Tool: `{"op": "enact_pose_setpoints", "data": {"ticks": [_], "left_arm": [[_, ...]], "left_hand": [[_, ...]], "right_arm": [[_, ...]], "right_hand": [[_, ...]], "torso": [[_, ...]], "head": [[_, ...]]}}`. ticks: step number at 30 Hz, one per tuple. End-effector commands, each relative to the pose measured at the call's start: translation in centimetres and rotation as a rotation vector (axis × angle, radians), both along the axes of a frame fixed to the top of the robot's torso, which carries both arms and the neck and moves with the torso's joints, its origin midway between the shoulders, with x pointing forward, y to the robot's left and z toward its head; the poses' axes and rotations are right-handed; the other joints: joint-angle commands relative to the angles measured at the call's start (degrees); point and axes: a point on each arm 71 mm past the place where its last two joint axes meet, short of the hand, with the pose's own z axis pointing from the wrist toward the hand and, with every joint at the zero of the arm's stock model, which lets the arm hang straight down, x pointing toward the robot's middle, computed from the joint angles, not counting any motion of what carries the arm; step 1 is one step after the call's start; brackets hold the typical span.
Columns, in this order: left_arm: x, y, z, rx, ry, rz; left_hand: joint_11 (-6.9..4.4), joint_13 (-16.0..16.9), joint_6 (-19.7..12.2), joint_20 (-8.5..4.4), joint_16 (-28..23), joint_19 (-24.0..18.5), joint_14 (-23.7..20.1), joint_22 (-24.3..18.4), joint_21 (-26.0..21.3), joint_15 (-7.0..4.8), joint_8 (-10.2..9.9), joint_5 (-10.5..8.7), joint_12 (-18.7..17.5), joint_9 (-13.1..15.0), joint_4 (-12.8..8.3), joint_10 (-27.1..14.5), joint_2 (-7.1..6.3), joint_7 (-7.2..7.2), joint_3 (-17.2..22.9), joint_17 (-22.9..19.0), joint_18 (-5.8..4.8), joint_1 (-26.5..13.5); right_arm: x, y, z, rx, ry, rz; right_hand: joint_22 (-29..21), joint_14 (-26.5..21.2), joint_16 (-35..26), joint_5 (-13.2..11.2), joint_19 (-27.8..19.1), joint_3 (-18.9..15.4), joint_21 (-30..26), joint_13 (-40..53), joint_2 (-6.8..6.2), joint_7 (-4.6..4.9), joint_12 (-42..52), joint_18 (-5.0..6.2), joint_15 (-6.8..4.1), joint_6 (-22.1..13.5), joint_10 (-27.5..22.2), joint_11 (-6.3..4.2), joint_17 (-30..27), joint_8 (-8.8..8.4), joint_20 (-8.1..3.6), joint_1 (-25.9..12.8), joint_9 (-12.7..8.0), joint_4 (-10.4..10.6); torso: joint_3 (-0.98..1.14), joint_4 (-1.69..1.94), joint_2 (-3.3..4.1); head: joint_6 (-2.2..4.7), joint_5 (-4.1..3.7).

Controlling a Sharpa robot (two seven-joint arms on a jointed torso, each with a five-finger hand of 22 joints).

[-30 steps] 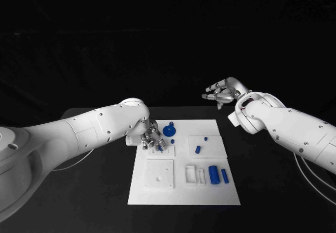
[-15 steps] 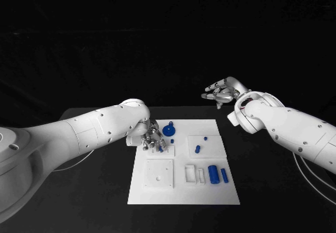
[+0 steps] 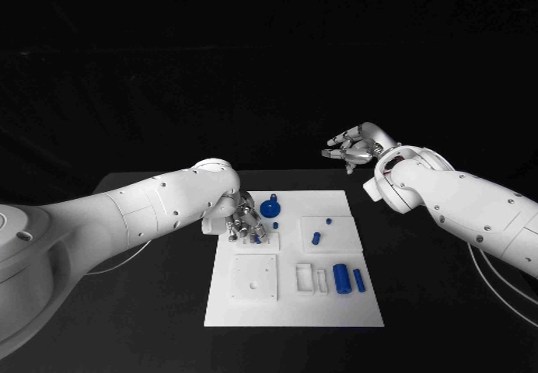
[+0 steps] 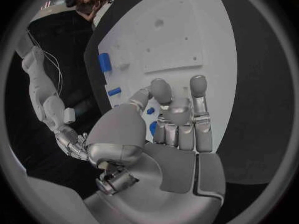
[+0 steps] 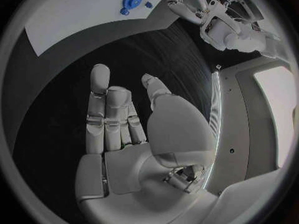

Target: Assemble the parts on the task board

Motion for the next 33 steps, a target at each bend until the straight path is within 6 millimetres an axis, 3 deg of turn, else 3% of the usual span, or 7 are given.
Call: {"op": "enact_pose_setpoints", "data": {"ticks": [1,33], "left_arm": [[-0.31,-0.37,-0.28,-0.001,0.024,-0.038],[0.42,0.35,-0.48,0.015,-0.002,-0.007]], "left_hand": [[-1.85,0.0,7.8,0.00,0.3,-0.3,-0.2,1.1,0.0,-0.04,0.1,0.03,0.2,-0.1,-1.9,1.1,1.87,-7.29,1.5,0.0,-1.14,2.1],[-1.86,-0.1,7.7,-0.09,0.2,-0.3,-0.2,1.1,0.0,-0.07,0.1,-0.33,0.1,0.1,-1.6,1.1,2.04,-7.28,1.3,-0.3,-1.21,2.1]], "right_arm": [[-0.02,0.21,-0.01,-0.003,0.000,0.016],[-0.03,0.22,-0.08,-0.004,0.002,0.017]], "right_hand": [[0.1,-0.4,-0.3,0.3,2.0,0.2,-0.3,-0.1,0.12,0.10,0.2,1.11,0.02,-0.2,-0.2,-0.19,0.0,-0.14,0.09,-0.5,0.0,0.0],[0.1,-0.4,-0.3,0.3,2.0,0.2,-0.3,-0.1,0.12,0.10,0.2,1.11,0.02,-0.2,-0.2,-0.19,0.0,-0.14,0.09,-0.5,0.0,0.0]], "torso": [[0.02,-0.02,-0.01],[0.06,-0.06,0.01]], "head": [[-0.03,0.00],[-0.26,-0.23]]}}
